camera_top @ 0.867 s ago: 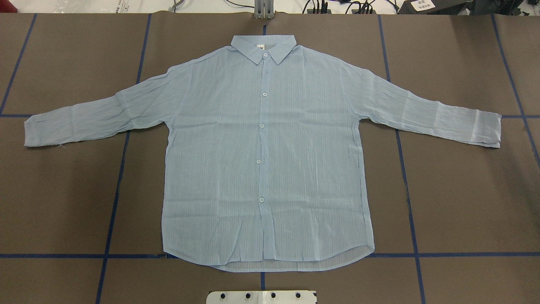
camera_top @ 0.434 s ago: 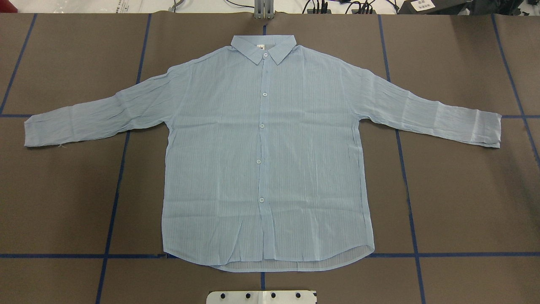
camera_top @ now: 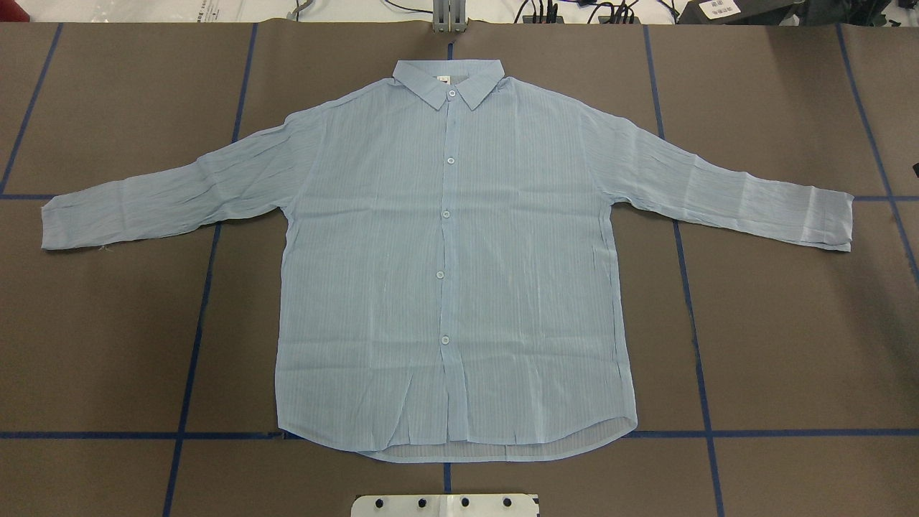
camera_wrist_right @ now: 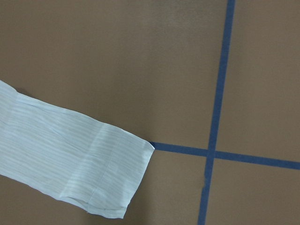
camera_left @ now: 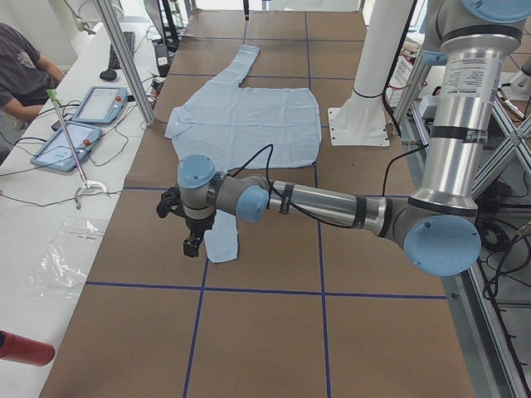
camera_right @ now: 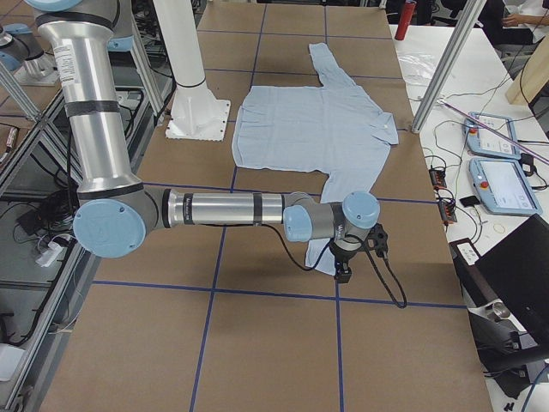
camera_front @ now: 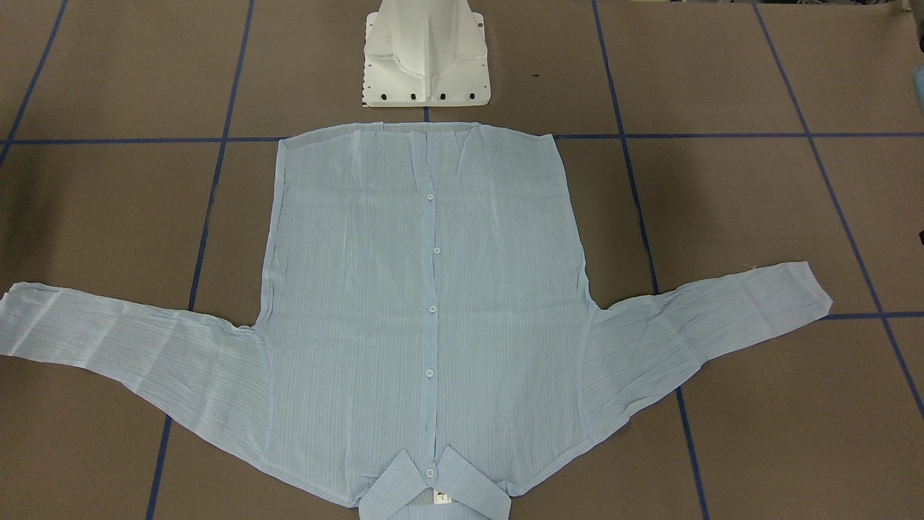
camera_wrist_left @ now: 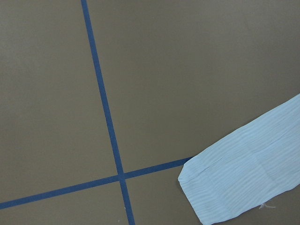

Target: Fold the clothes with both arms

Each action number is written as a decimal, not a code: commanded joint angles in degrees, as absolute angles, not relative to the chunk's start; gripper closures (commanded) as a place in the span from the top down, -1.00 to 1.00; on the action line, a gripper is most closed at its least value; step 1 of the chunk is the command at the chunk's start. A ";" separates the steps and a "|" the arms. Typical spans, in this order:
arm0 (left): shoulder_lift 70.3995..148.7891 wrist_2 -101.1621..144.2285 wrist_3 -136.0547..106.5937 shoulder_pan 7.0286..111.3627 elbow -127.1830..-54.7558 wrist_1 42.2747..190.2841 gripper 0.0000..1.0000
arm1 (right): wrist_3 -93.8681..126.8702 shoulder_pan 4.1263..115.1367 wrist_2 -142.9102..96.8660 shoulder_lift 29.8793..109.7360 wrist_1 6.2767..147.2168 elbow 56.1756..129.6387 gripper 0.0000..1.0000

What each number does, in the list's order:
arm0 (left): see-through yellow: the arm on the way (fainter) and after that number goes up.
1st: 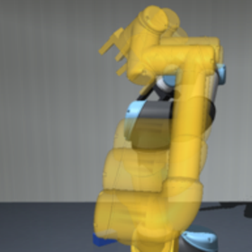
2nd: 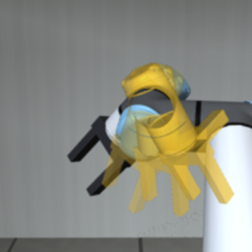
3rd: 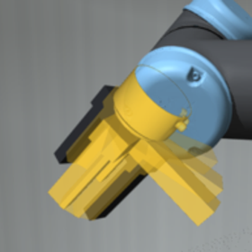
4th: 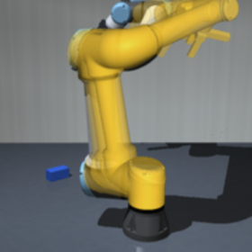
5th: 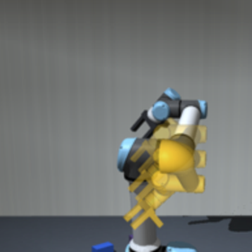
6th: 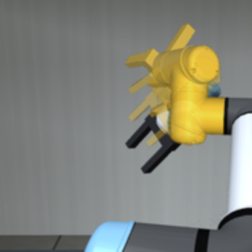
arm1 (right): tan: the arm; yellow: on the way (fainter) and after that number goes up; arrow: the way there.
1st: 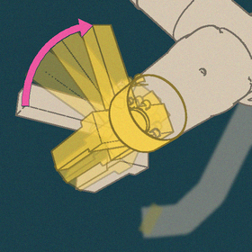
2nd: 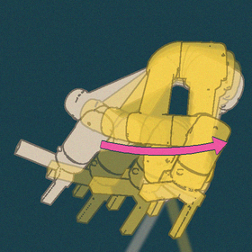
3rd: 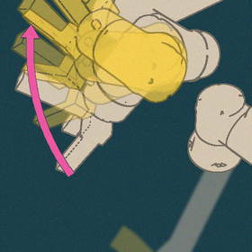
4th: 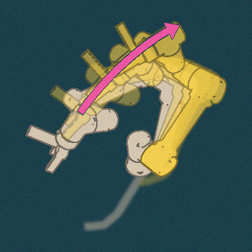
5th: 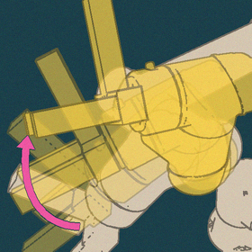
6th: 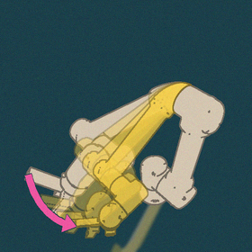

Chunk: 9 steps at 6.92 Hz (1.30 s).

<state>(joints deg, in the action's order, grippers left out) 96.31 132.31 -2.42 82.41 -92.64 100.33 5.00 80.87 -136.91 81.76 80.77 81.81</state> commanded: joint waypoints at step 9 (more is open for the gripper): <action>95.54 134.82 -2.02 82.09 -93.87 104.06 1.00 | 58.69 65.48 -130.52 90.09 55.28 80.16 0.67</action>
